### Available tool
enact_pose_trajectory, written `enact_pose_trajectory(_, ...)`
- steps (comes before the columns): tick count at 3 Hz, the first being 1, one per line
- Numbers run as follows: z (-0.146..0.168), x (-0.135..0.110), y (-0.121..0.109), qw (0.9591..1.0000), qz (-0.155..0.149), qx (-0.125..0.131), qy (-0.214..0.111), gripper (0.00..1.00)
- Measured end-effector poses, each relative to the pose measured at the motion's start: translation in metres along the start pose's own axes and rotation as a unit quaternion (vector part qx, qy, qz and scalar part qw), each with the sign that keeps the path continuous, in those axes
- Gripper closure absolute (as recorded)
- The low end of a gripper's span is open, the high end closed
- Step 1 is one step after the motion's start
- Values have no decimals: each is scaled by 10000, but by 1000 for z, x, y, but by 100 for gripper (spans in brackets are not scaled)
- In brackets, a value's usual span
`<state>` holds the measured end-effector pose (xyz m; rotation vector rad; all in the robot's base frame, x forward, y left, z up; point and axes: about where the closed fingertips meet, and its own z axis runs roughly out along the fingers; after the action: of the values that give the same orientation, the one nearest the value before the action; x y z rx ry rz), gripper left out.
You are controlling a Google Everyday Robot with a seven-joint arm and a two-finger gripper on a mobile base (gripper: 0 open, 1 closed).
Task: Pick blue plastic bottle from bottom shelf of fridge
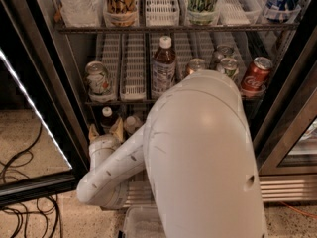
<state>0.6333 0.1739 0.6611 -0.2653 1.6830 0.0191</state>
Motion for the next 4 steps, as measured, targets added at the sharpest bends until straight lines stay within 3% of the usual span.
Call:
enact_pose_trajectory(3,10,17,-7,9996,-78,199,203,32)
enact_pose_trajectory(4,8,19,-9,9993,-117,250,251,51)
